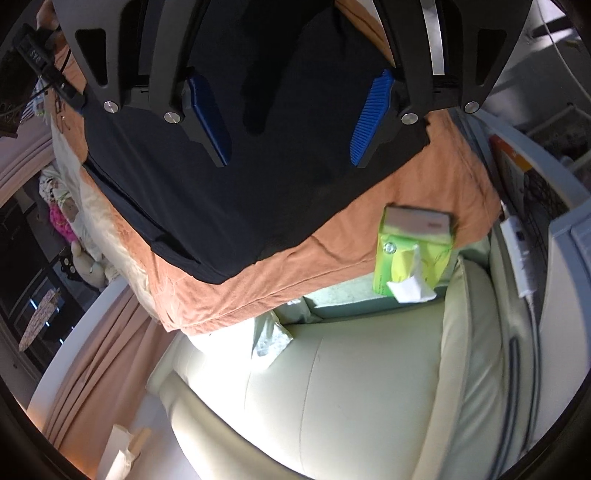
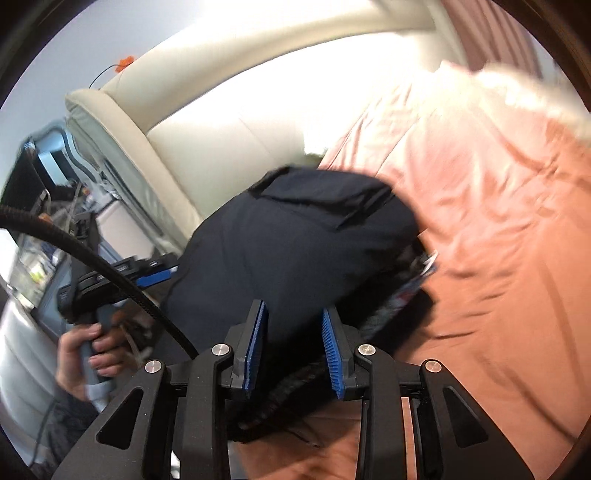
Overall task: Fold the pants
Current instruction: 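Lower the pants bundle onto the blanket and open both tools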
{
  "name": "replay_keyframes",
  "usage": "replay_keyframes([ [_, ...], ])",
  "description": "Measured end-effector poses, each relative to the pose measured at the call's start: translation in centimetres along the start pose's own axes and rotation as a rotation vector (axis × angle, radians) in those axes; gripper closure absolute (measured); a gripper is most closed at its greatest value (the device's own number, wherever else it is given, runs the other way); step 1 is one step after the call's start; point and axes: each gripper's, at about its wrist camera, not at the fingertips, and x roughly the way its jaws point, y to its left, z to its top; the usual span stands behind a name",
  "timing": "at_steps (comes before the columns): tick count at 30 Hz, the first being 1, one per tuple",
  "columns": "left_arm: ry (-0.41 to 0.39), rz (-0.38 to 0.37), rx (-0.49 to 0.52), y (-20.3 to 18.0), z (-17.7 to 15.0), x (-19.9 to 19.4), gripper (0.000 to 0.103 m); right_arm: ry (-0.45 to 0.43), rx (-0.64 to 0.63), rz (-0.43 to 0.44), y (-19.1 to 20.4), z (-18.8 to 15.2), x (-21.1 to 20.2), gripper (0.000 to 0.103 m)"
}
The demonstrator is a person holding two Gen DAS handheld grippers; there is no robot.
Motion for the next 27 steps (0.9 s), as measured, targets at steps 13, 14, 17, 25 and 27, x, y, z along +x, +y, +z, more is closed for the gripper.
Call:
replay_keyframes([
  [13, -0.067, 0.038, -0.035, 0.9, -3.9, -2.3, 0.034, -0.01, -0.098, 0.021, 1.2, 2.0, -1.9, 0.075],
  [14, -0.078, 0.043, -0.049, 1.2, -4.3, -2.5, 0.033, -0.001, -0.101, 0.025, 1.3, 2.2, -1.3, 0.075],
  [17, -0.095, 0.061, -0.113, 2.8, -5.4, -2.7, 0.031, 0.028, -0.145, 0.031, 1.4, 2.8, 0.8, 0.075],
  [25, -0.053, 0.007, -0.22, 5.8, -6.2, -0.1, 0.024, 0.064, -0.221, -0.034, 0.1, 4.2, 6.2, 0.075],
  [27, -0.065, -0.035, -0.225, 5.6, -5.7, 0.3, 0.024, 0.075, -0.221, -0.05, -0.4, 4.5, 7.2, 0.075],
])
